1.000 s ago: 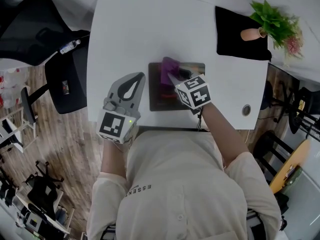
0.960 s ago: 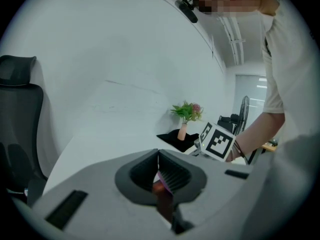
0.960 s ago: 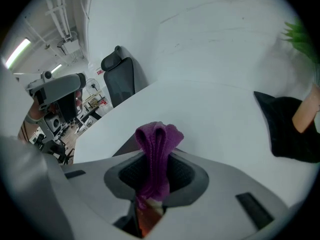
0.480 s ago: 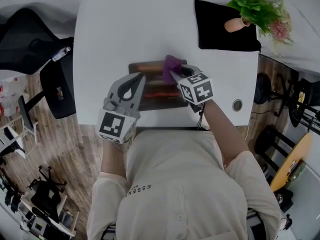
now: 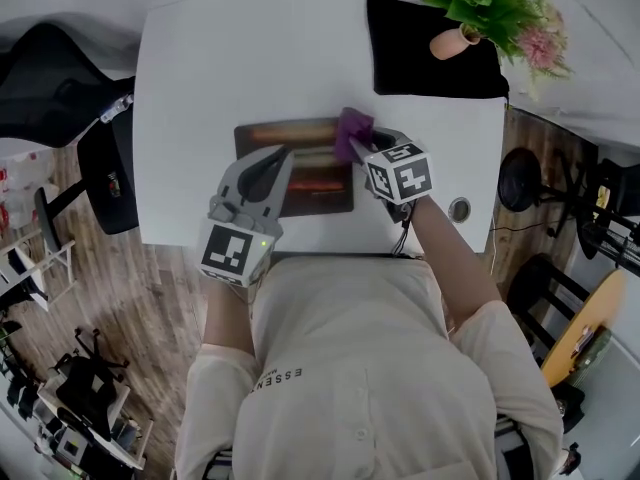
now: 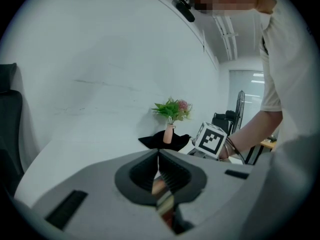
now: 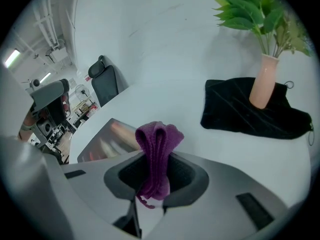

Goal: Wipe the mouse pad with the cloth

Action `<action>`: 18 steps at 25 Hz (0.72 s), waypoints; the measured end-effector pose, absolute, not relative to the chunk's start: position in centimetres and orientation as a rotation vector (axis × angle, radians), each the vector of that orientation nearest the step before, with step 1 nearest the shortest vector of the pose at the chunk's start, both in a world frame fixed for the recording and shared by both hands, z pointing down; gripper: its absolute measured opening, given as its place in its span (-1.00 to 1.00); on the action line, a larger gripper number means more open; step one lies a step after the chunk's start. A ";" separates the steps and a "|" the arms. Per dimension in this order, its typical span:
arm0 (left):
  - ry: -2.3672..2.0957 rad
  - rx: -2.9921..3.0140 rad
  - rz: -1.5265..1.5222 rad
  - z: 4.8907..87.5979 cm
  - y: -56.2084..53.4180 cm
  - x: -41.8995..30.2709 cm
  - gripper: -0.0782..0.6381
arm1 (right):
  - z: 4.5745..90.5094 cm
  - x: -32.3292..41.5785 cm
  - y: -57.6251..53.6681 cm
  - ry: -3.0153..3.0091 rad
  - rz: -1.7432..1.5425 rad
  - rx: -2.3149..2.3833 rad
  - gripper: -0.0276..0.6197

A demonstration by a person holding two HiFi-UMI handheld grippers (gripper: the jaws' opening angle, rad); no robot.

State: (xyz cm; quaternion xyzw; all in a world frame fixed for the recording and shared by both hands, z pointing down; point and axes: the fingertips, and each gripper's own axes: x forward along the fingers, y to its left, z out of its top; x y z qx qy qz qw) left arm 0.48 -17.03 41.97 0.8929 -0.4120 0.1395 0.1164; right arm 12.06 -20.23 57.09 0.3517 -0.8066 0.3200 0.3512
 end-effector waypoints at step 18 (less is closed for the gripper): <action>-1.197 2.676 0.371 39.5 -15.3 -7.2 -0.78 | 52.0 4.5 -18.5 -2.161 0.822 1.026 -0.62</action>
